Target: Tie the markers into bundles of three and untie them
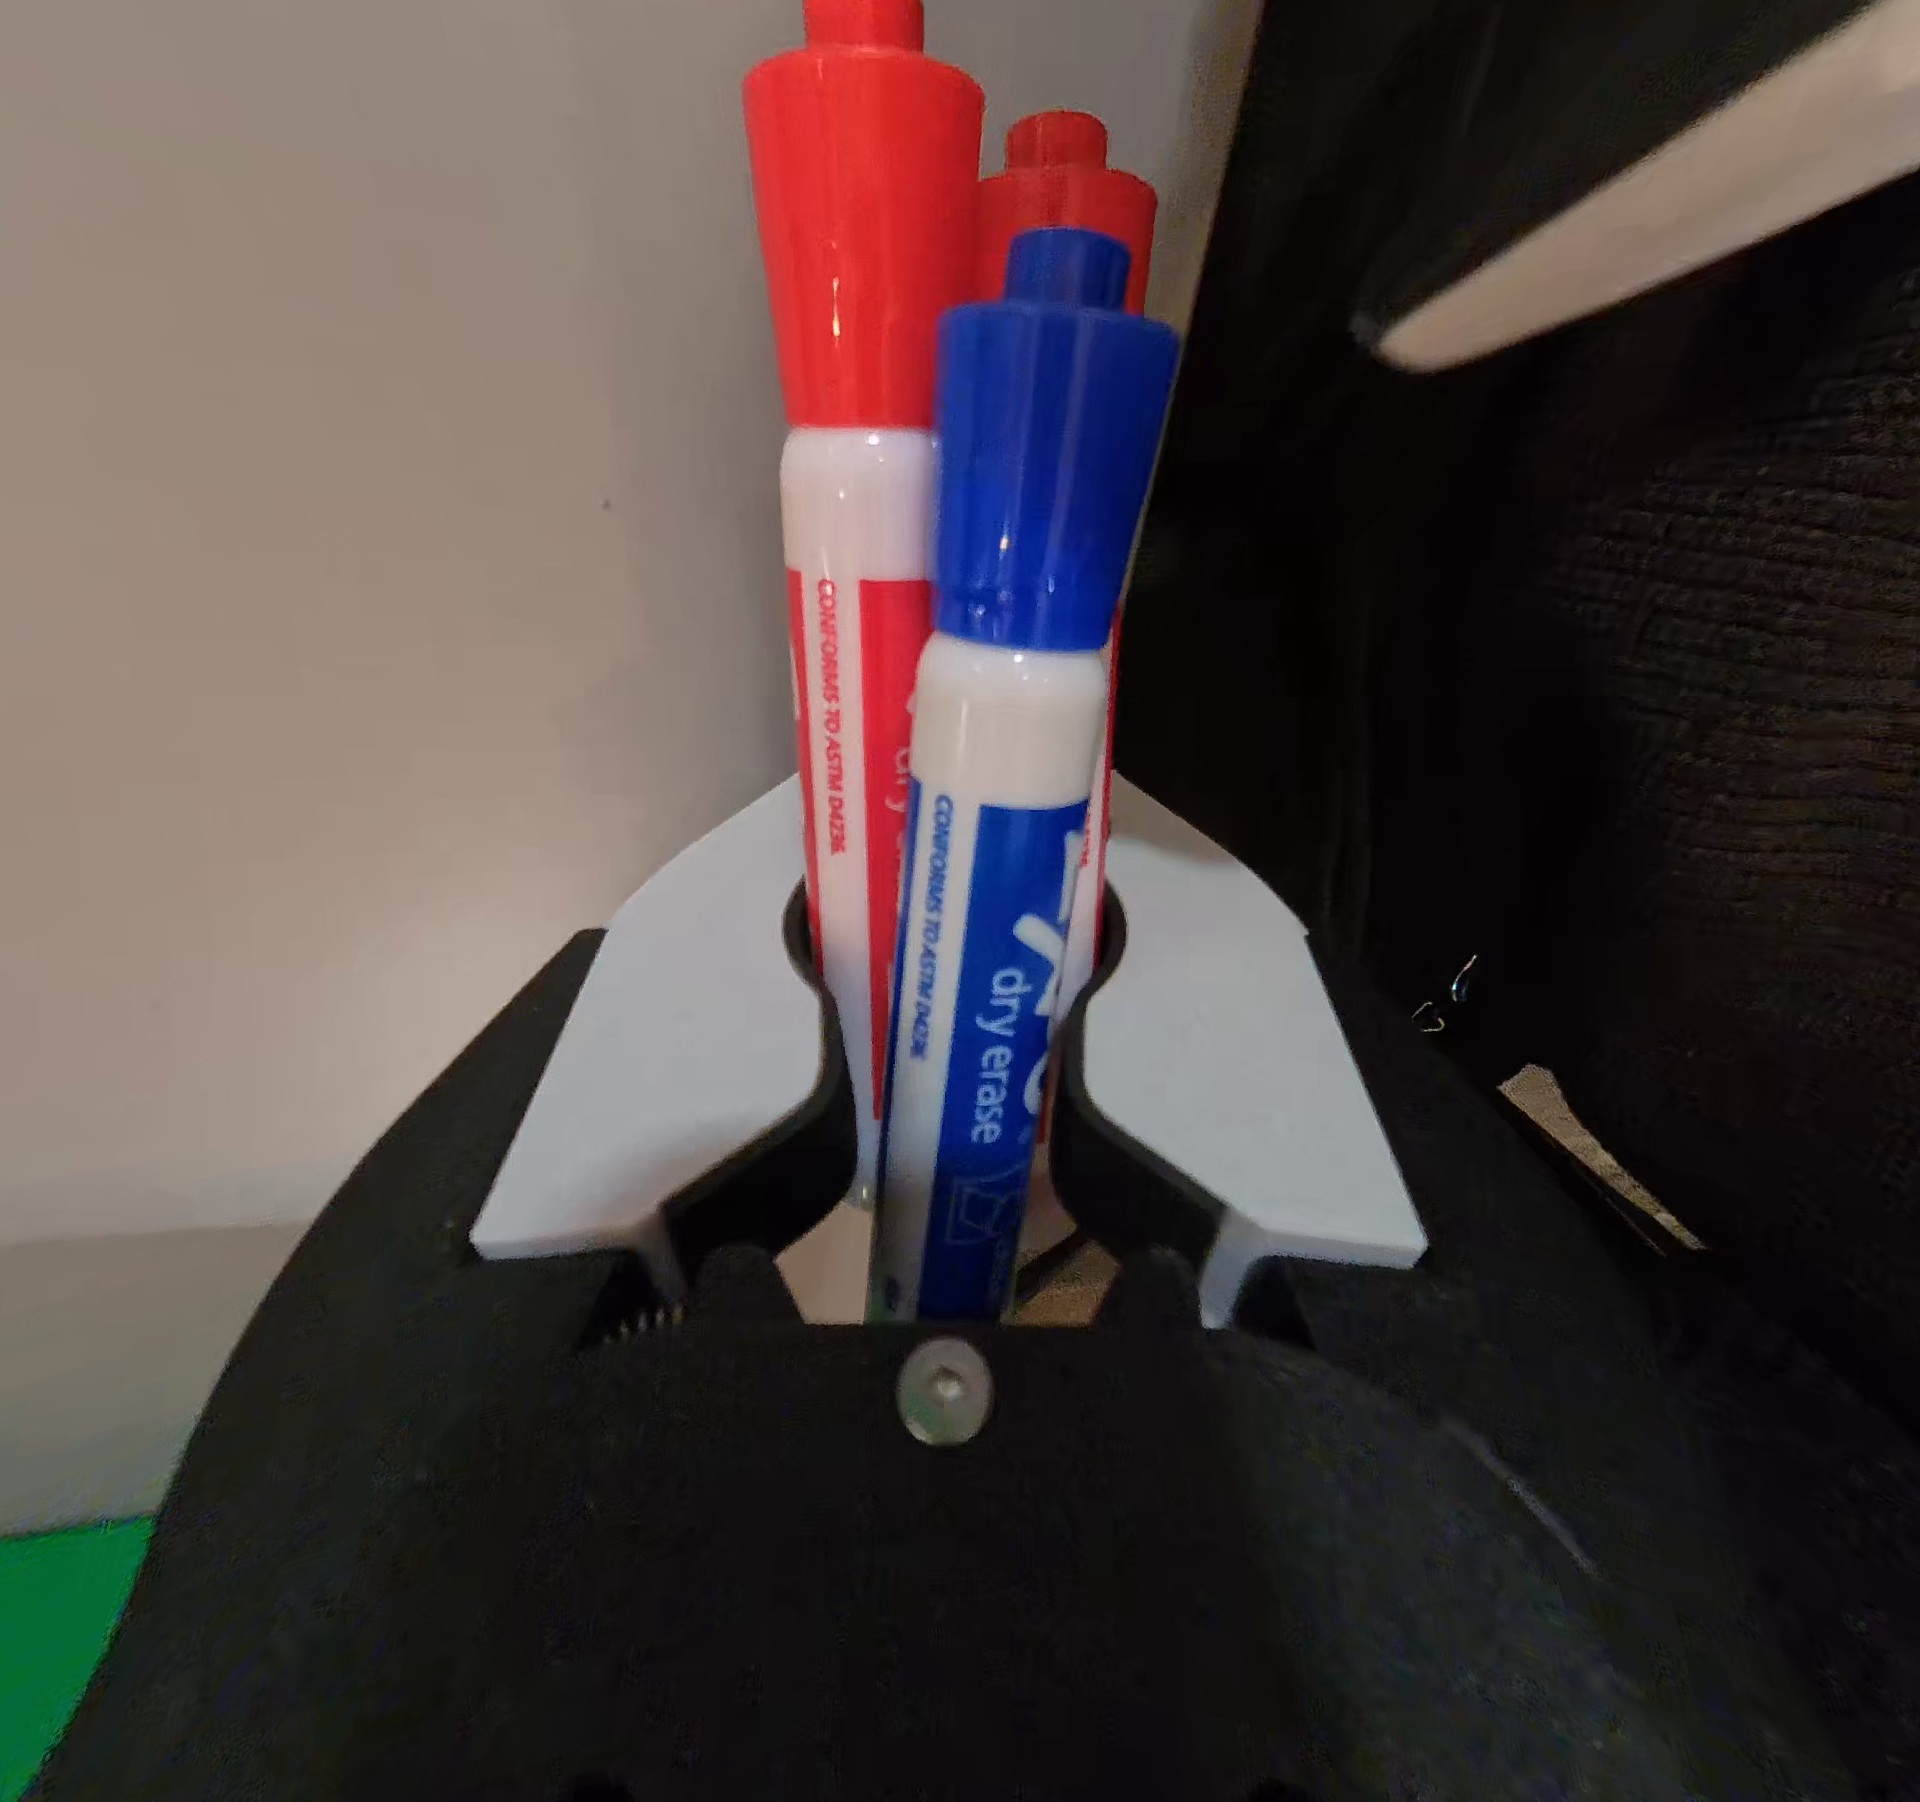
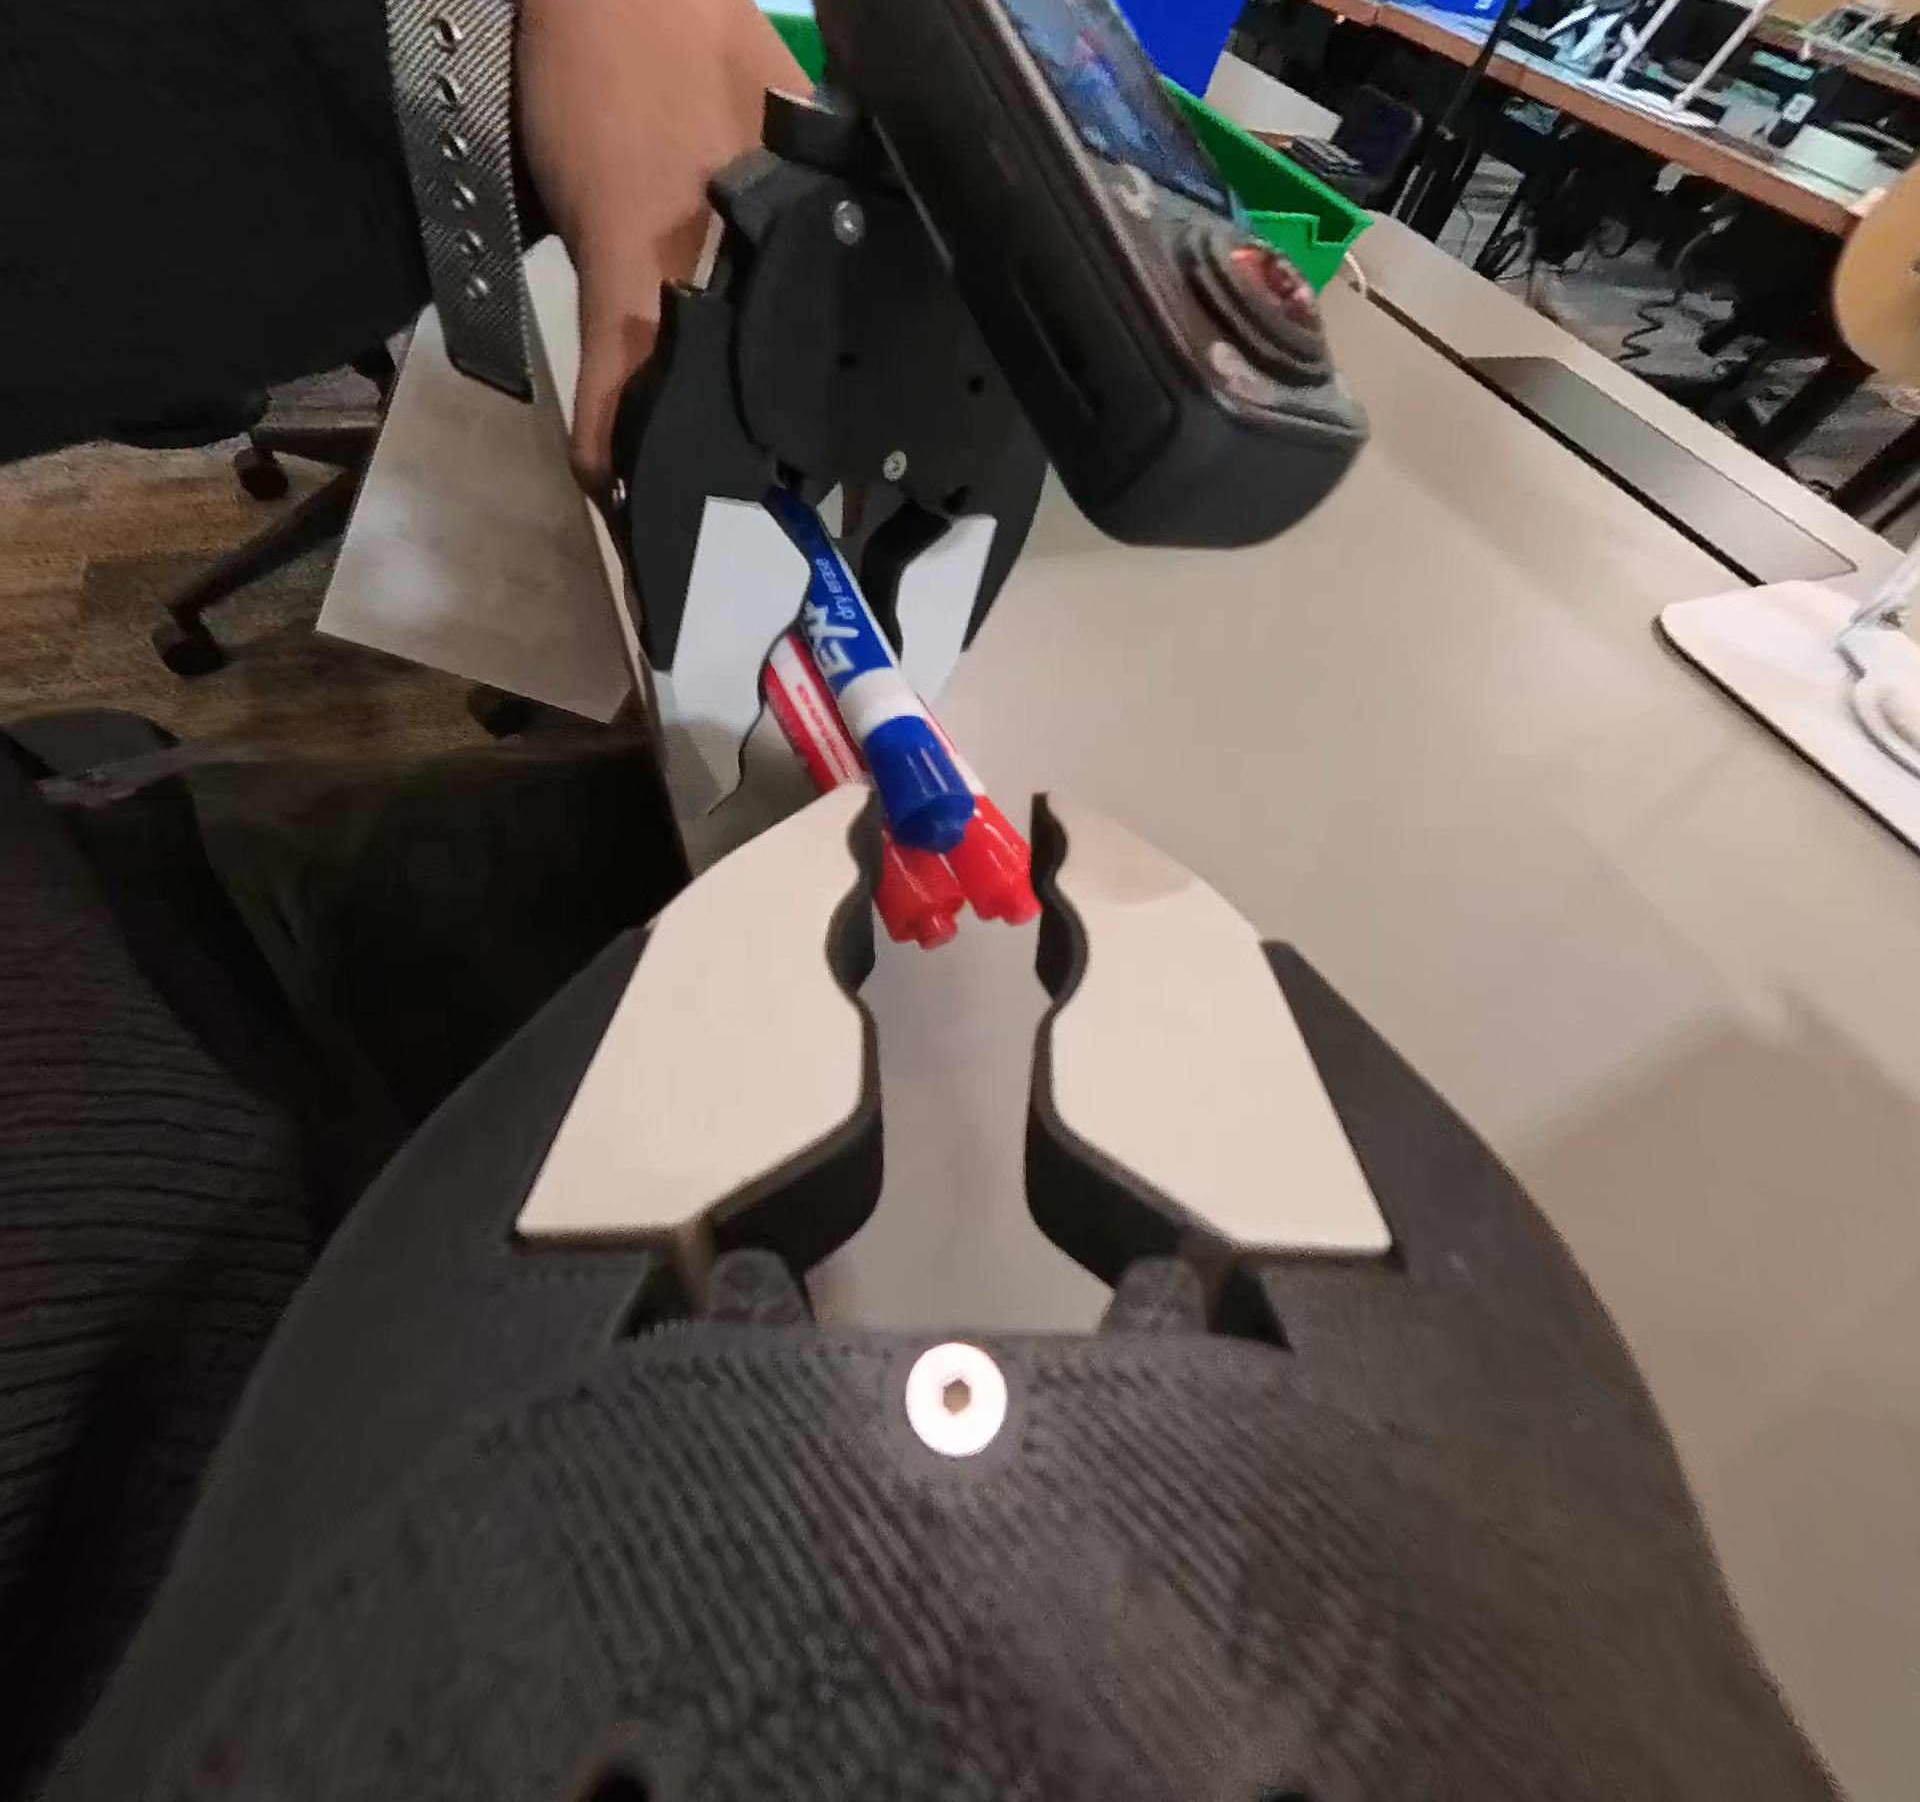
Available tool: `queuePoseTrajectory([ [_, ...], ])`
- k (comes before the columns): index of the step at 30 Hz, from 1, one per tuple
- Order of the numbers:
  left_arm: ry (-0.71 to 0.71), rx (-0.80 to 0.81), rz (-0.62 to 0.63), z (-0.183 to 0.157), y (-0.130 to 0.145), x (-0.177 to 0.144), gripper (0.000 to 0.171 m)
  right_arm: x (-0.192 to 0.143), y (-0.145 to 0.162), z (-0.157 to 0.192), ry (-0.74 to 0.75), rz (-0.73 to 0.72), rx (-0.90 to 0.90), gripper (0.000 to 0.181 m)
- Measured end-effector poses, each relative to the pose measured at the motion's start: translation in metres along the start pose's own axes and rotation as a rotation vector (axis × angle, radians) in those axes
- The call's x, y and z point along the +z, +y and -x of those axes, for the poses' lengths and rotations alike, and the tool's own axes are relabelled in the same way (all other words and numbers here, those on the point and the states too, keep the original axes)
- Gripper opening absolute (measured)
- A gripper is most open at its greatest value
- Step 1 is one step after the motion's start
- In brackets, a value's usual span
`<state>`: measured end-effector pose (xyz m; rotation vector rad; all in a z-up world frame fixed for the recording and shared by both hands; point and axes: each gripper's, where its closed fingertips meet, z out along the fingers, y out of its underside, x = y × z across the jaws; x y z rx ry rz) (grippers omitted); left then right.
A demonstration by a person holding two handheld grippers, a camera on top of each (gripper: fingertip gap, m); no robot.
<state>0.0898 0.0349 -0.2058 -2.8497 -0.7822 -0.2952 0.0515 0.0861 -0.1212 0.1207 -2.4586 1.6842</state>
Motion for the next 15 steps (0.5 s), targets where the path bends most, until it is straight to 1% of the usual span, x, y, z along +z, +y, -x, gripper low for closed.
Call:
queuePoseTrajectory([
  [4, 0.012, 0.039, 0.003, -0.007, -0.005, 0.003, 0.044, 0.003, 0.004, 0.009, -0.042, 0.011, 0.002, 0.026],
  [7, 0.009, 0.048, 0.002, -0.009, -0.006, 0.002, 0.045, 0.001, 0.006, 0.011, -0.071, 0.01, 0.002, 0.016],
  [15, 0.011, 0.04, -0.025, -0.011, -0.006, -0.003, 0.045, -0.009, 0.001, 0.005, -0.084, -0.023, 0.007, 0.014],
])
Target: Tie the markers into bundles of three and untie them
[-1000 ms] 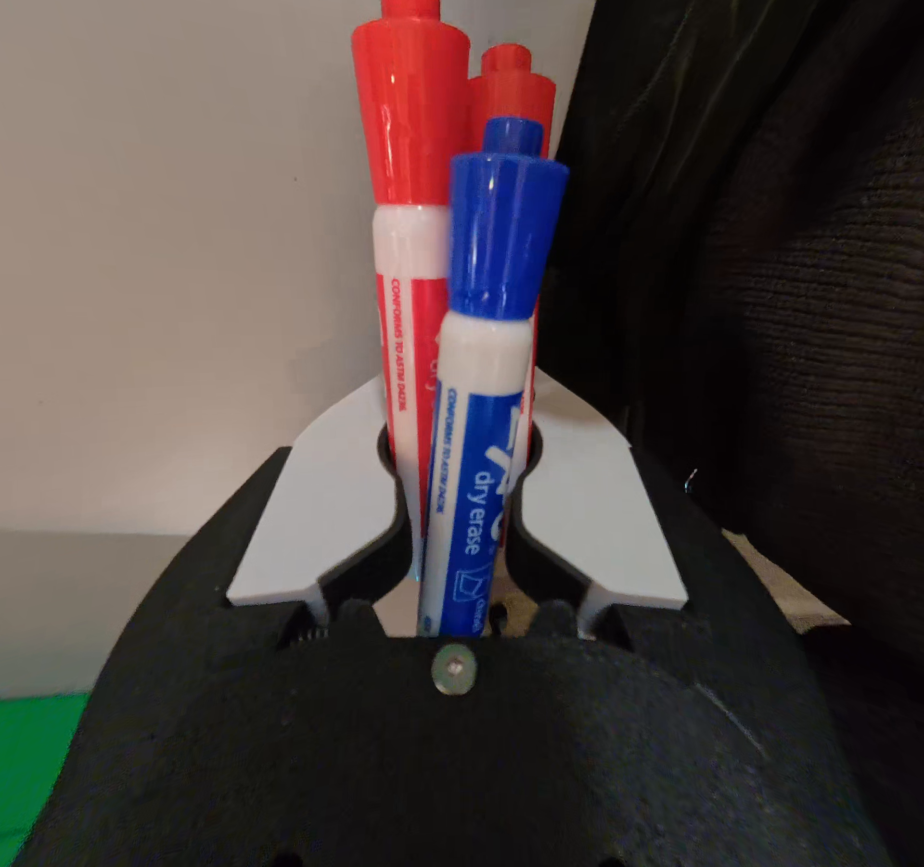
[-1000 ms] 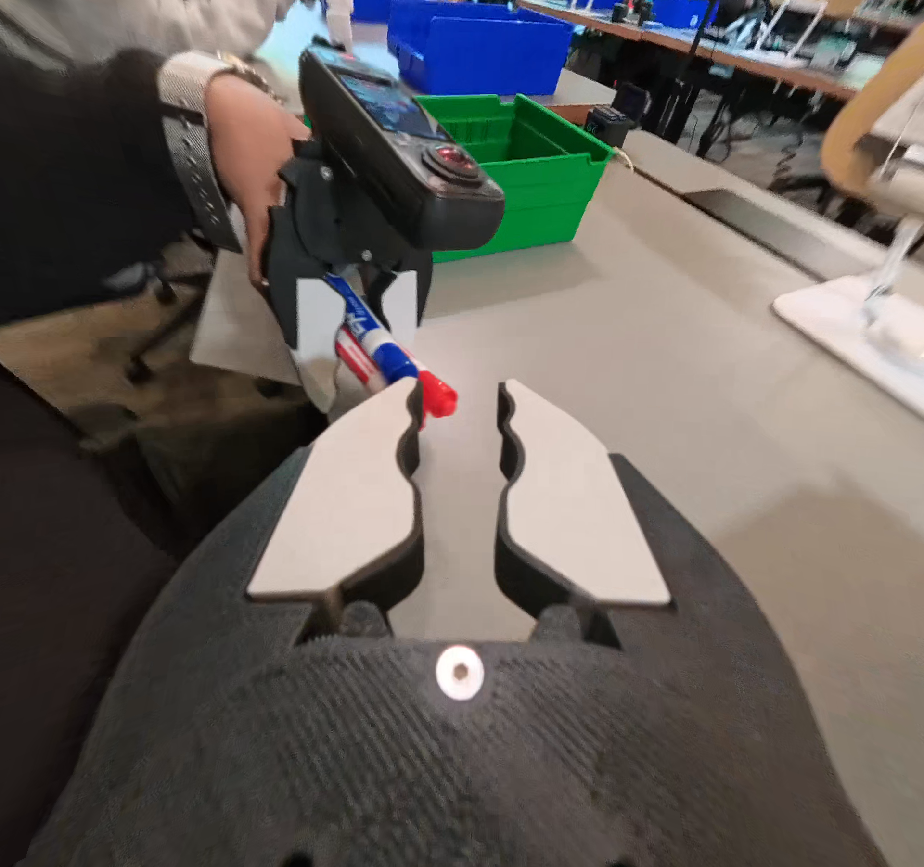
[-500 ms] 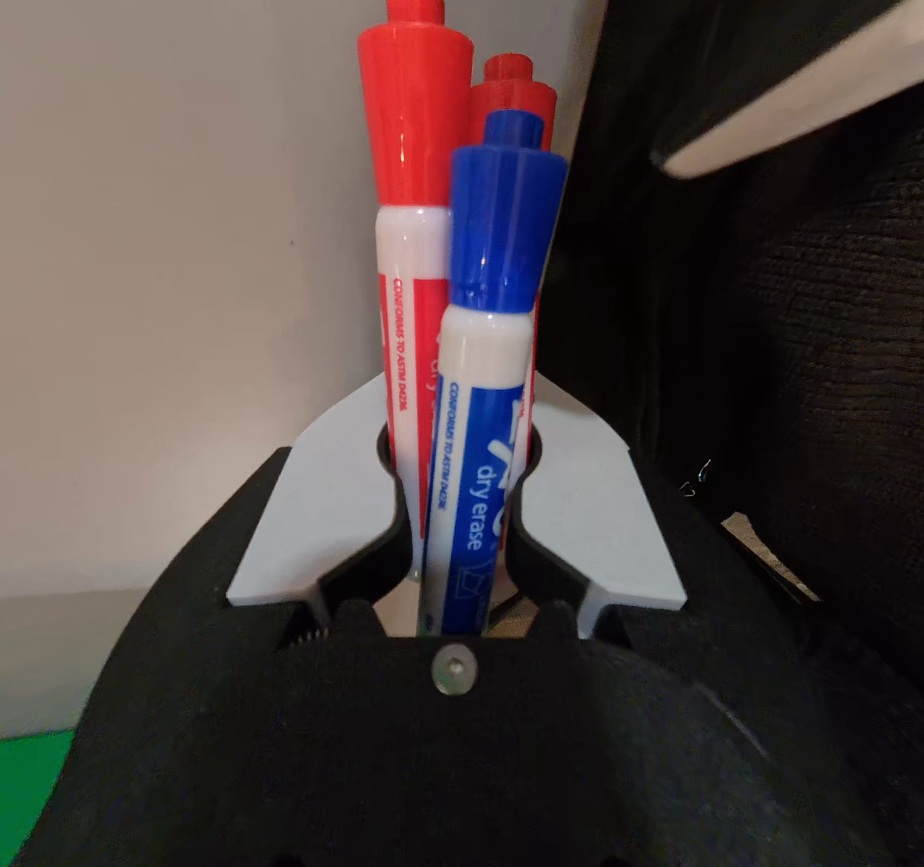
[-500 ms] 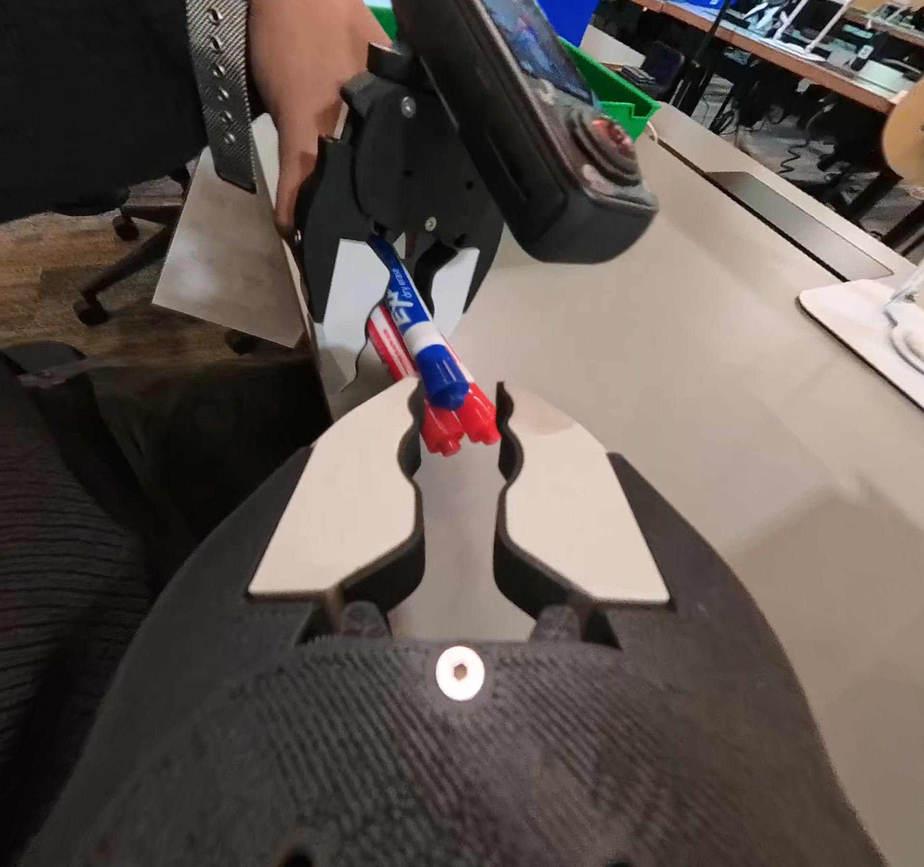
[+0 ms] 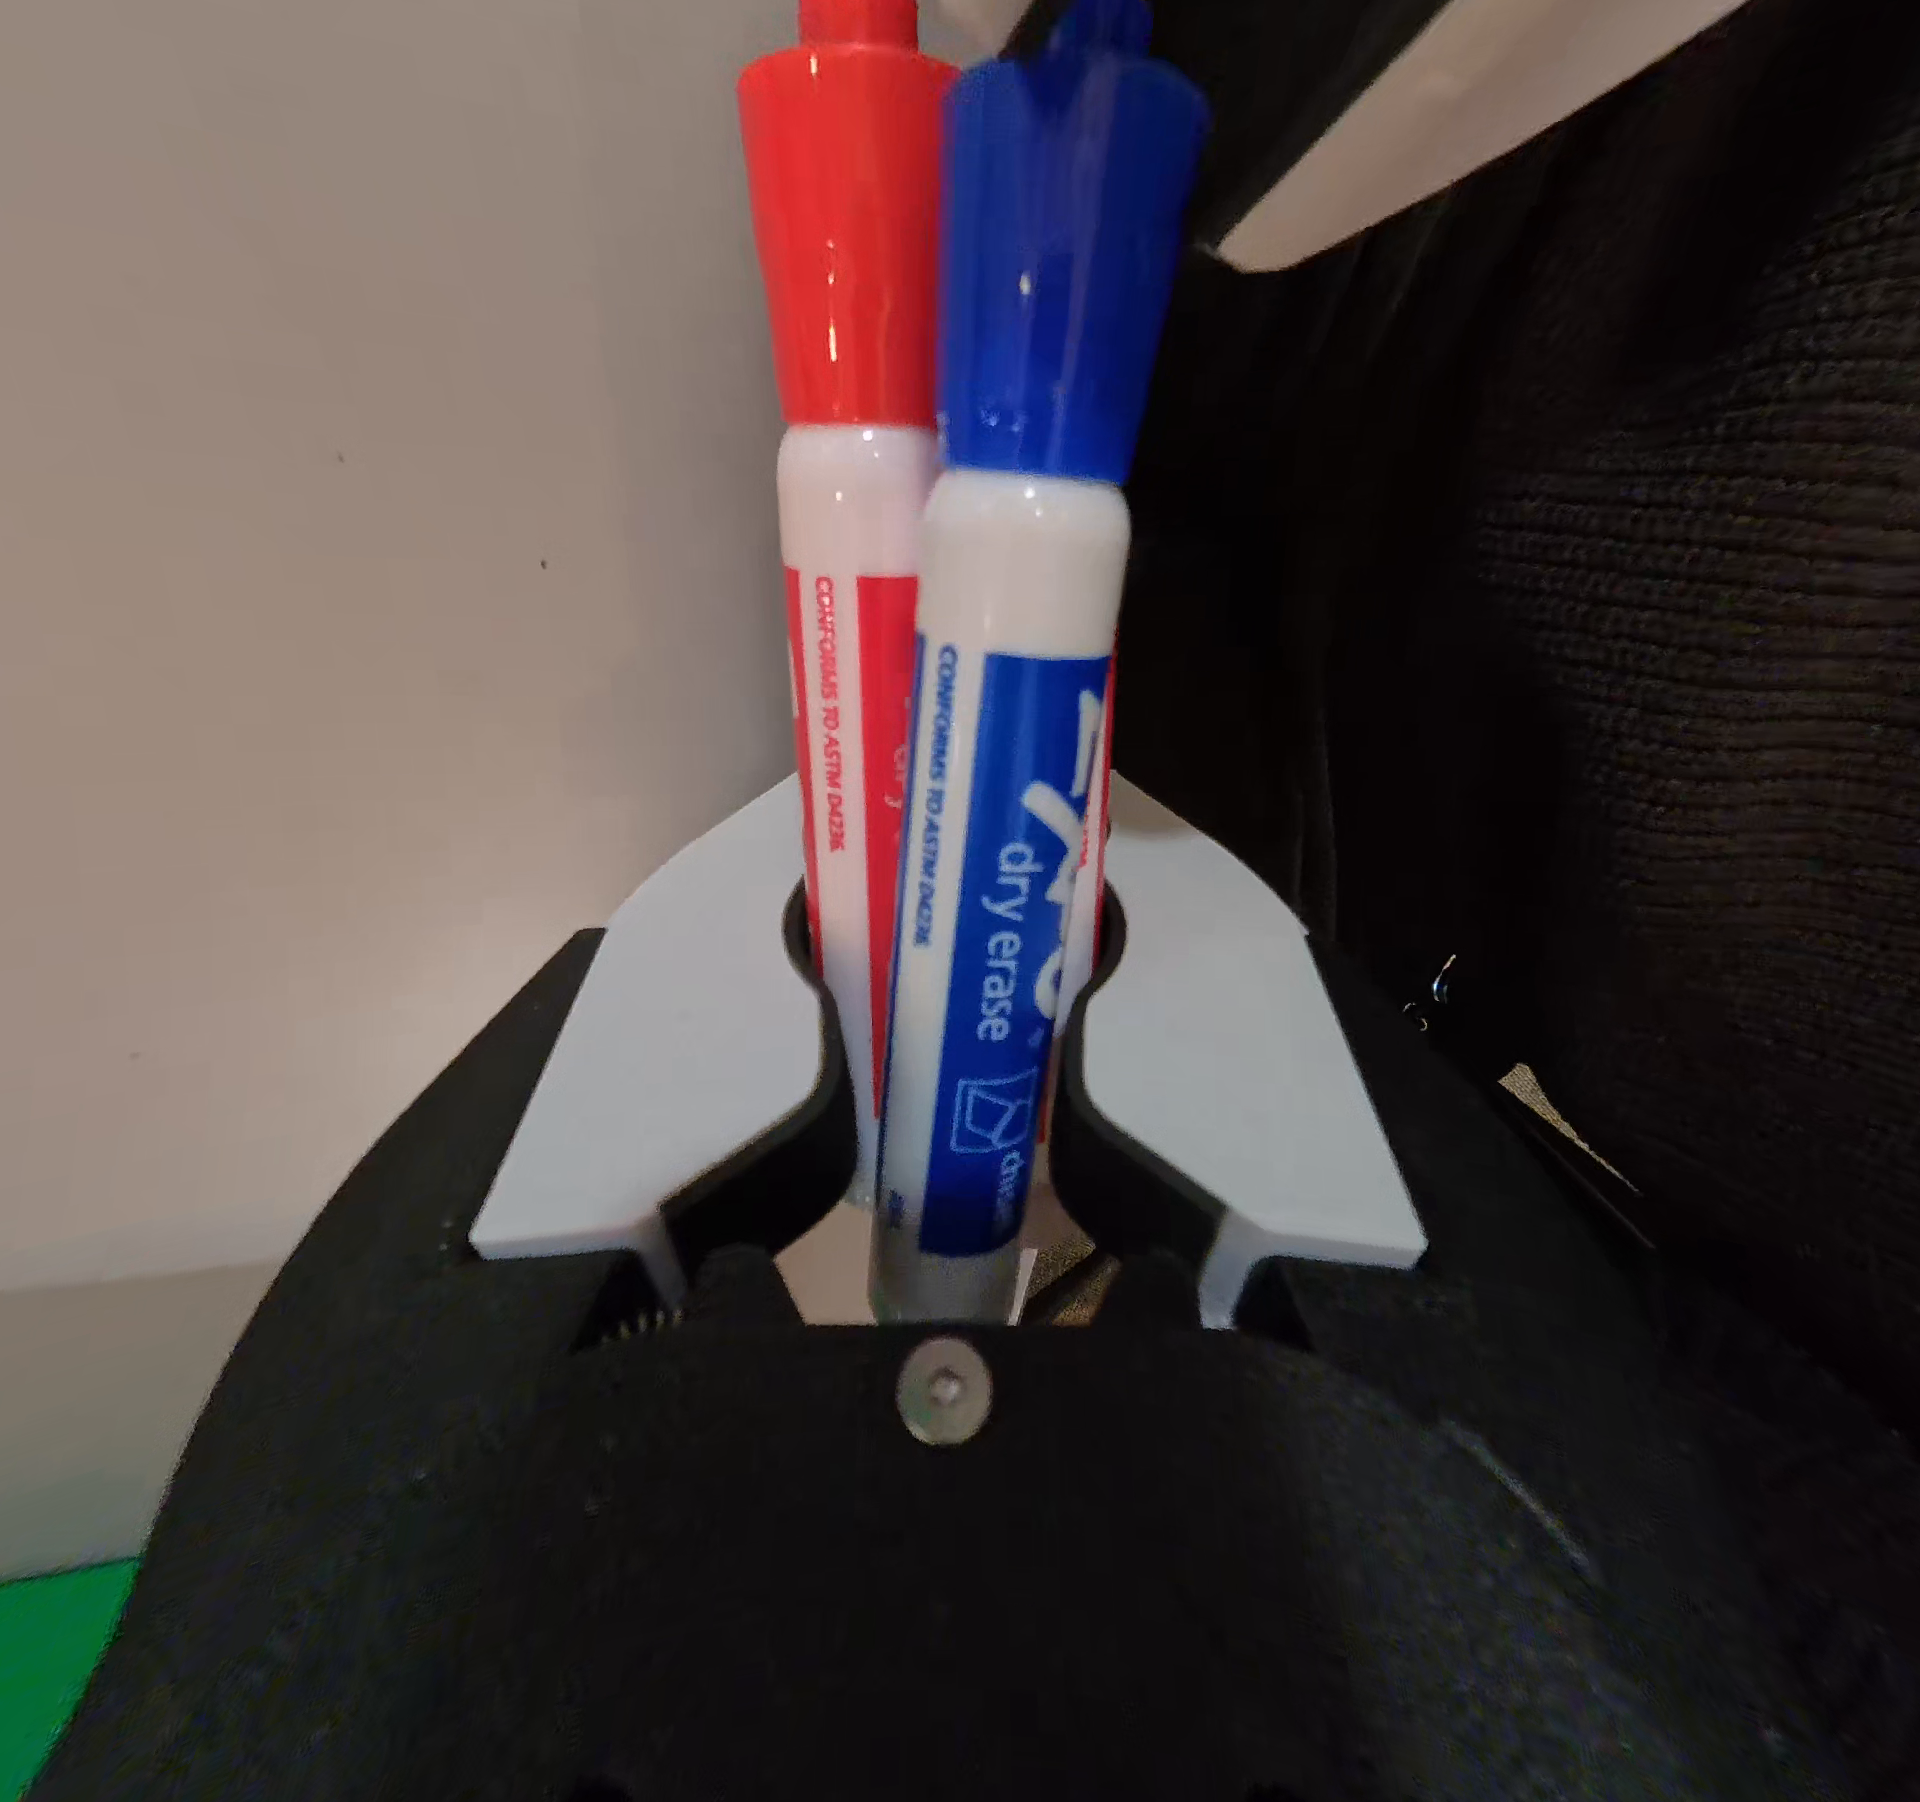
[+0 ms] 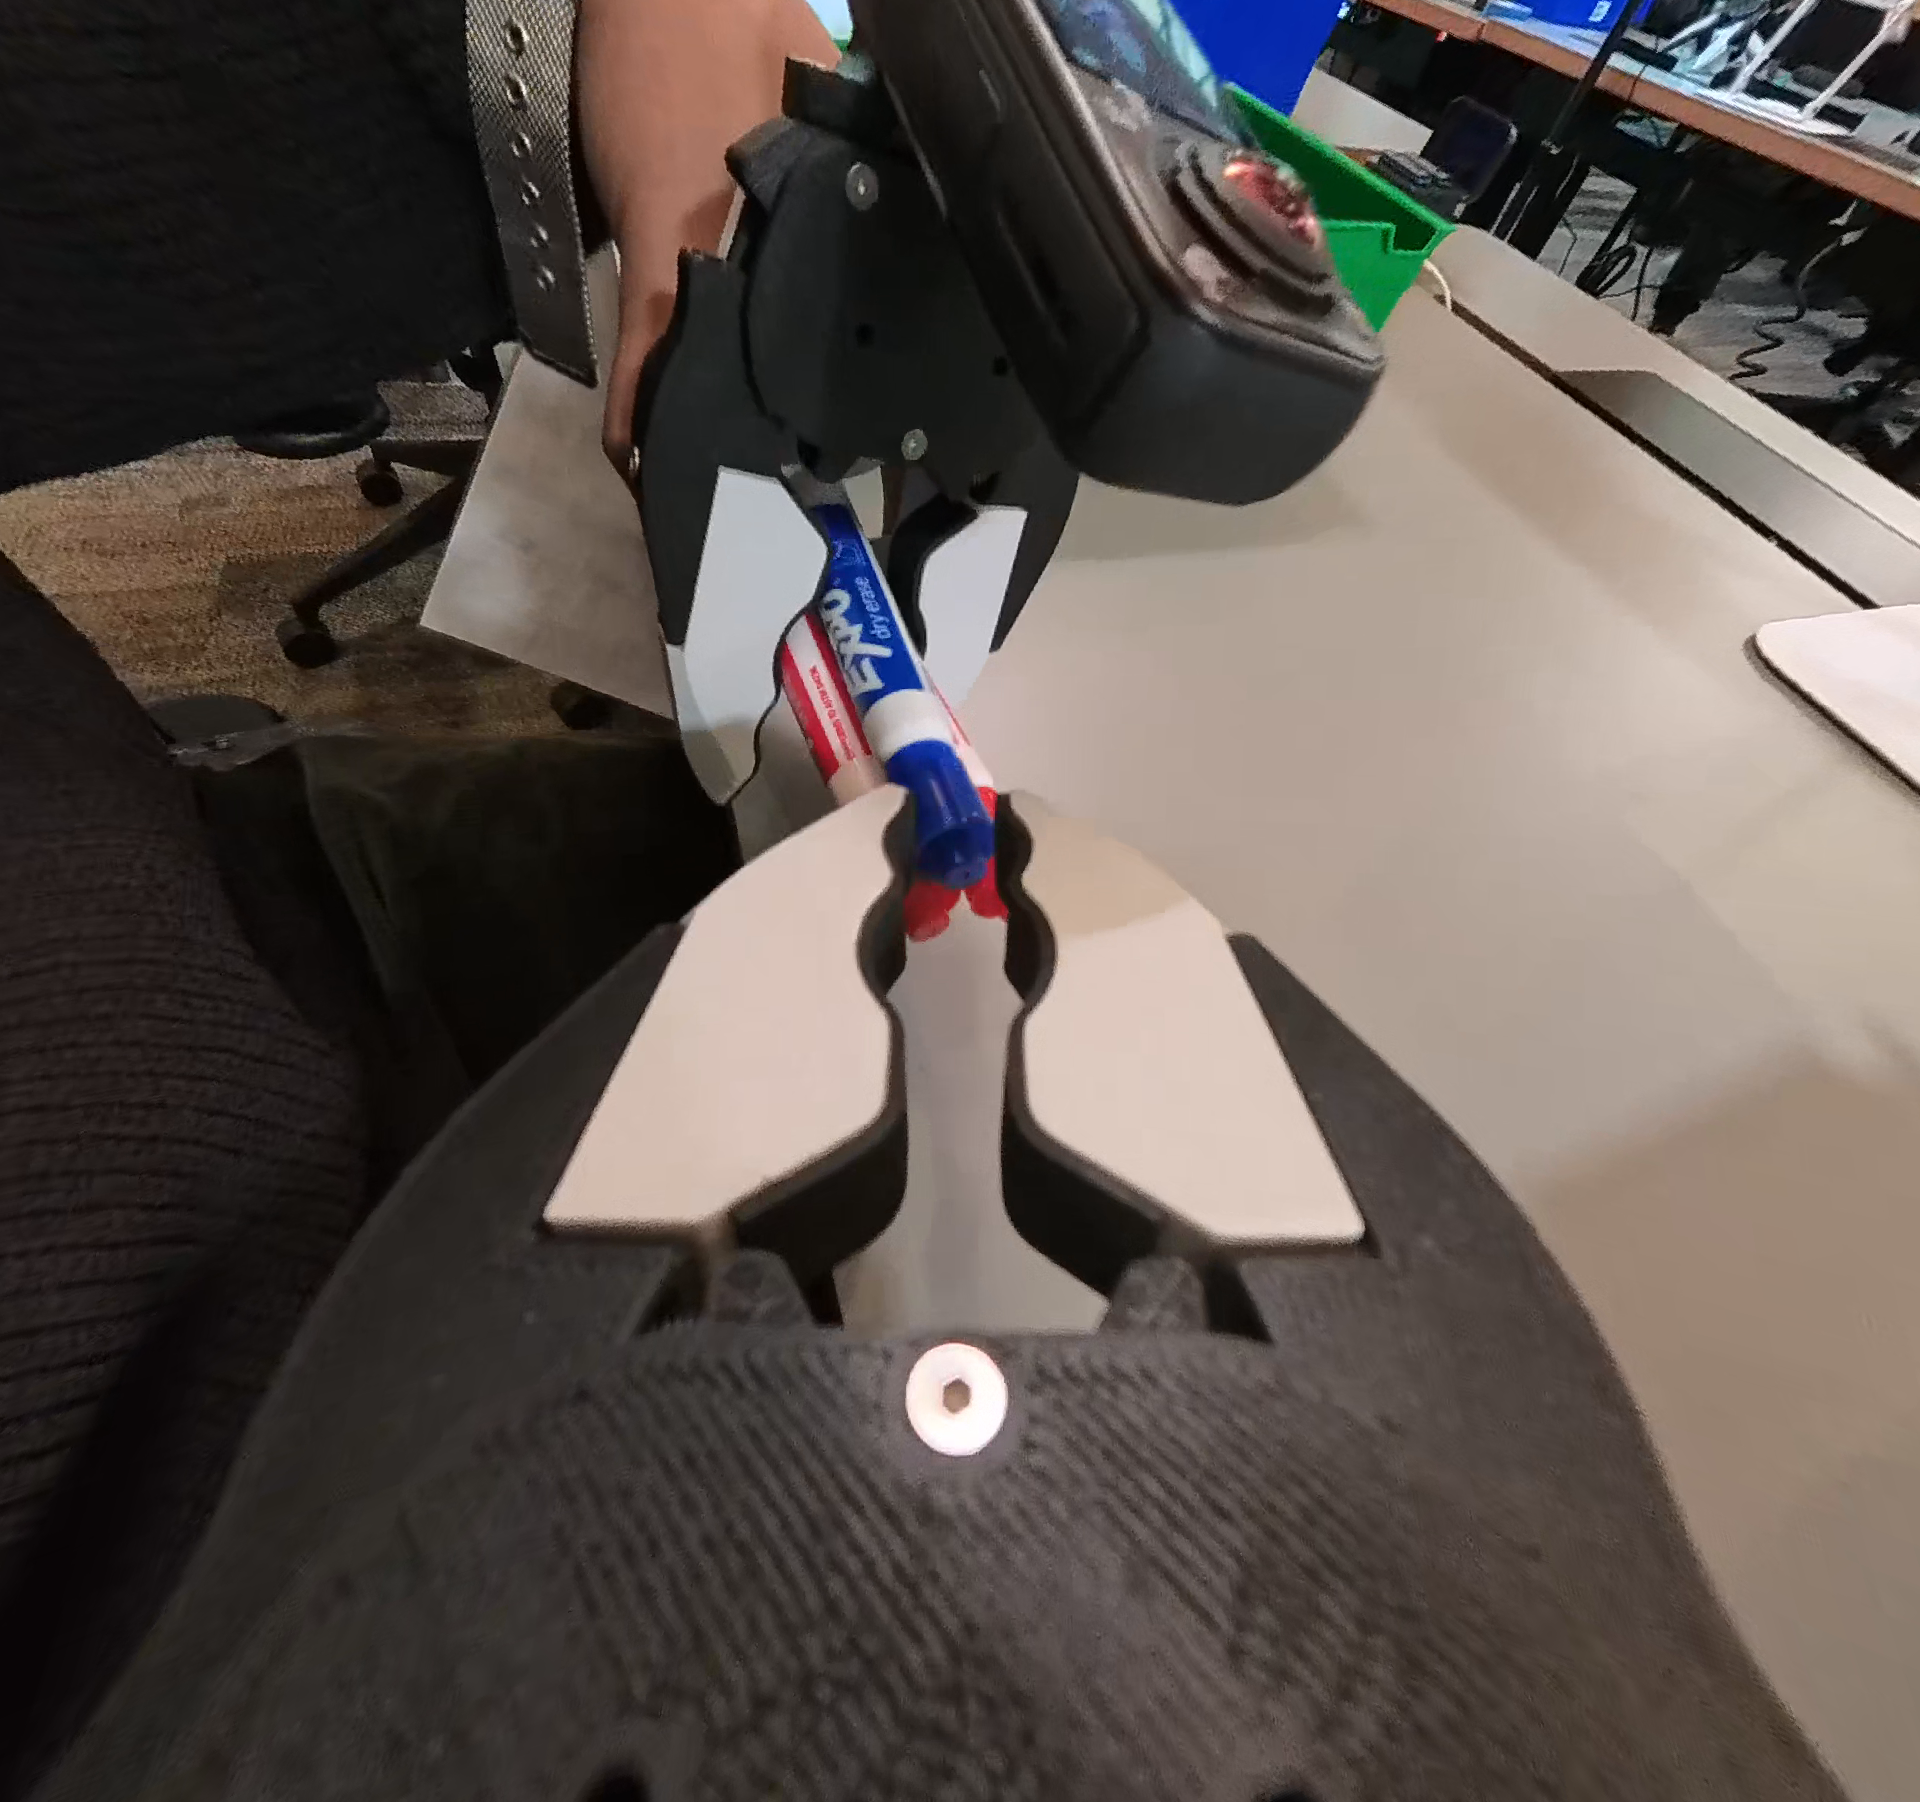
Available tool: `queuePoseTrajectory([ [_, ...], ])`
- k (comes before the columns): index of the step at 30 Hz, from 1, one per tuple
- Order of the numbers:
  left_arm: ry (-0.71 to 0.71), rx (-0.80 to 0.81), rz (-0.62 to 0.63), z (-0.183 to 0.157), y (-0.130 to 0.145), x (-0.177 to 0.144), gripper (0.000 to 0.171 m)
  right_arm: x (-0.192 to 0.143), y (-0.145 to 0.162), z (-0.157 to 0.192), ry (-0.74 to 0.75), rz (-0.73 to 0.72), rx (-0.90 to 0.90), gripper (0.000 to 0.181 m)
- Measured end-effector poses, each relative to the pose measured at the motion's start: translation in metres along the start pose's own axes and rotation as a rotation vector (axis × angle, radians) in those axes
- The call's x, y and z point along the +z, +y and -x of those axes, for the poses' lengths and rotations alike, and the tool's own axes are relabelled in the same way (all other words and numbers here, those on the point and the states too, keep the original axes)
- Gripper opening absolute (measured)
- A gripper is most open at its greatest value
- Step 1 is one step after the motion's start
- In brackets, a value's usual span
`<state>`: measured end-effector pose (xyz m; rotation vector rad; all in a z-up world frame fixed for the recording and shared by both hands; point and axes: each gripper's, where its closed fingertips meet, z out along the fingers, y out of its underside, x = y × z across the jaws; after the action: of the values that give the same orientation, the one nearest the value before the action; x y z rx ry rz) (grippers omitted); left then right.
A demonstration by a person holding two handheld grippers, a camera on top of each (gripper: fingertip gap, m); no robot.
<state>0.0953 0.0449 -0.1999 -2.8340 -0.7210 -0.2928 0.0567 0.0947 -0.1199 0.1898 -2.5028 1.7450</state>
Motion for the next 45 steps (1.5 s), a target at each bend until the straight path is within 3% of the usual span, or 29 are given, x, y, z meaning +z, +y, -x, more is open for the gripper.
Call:
queuePoseTrajectory([
  [6, 0.008, -0.011, -0.009, 0.001, 0.001, 0.0, 0.045, -0.002, -0.005, 0.002, 0.0, -0.017, -0.019, 0.026],
  [13, 0.01, -0.038, -0.017, 0.005, 0.007, -0.004, 0.045, -0.004, -0.007, -0.003, 0.022, -0.035, -0.021, 0.027],
  [21, 0.006, -0.069, -0.04, 0.002, 0.014, -0.012, 0.044, -0.005, -0.002, -0.026, 0.031, -0.045, 0.181, 0.038],
  [26, 0.009, -0.14, -0.053, -0.014, 0.038, -0.019, 0.044, 0.013, -0.027, -0.055, 0.025, -0.087, 0.251, 0.043],
  [30, -0.017, -0.245, -0.098, -0.025, 0.067, -0.031, 0.044, 0.061, -0.052, -0.088, 0.009, -0.052, 0.228, 0.049],
  [34, -0.048, -0.371, -0.112, -0.037, 0.101, -0.04, 0.044, 0.142, -0.104, -0.112, -0.086, 0.006, 0.153, 0.047],
  [37, -0.074, -0.439, -0.134, -0.045, 0.119, -0.042, 0.044, 0.217, -0.126, -0.102, -0.254, 0.226, 0.03, 0.047],
  [40, -0.088, -0.499, -0.144, -0.057, 0.134, -0.045, 0.045, 0.291, -0.144, -0.101, -0.311, 0.405, -0.133, 0.04],
  [43, -0.089, -0.546, -0.156, -0.067, 0.144, -0.047, 0.045, 0.344, -0.125, -0.102, -0.343, 0.707, -0.413, 0.051],
  [45, -0.084, -0.574, -0.164, -0.073, 0.151, -0.047, 0.045, 0.361, -0.1, -0.107, -0.374, 0.925, -0.634, 0.051],
])
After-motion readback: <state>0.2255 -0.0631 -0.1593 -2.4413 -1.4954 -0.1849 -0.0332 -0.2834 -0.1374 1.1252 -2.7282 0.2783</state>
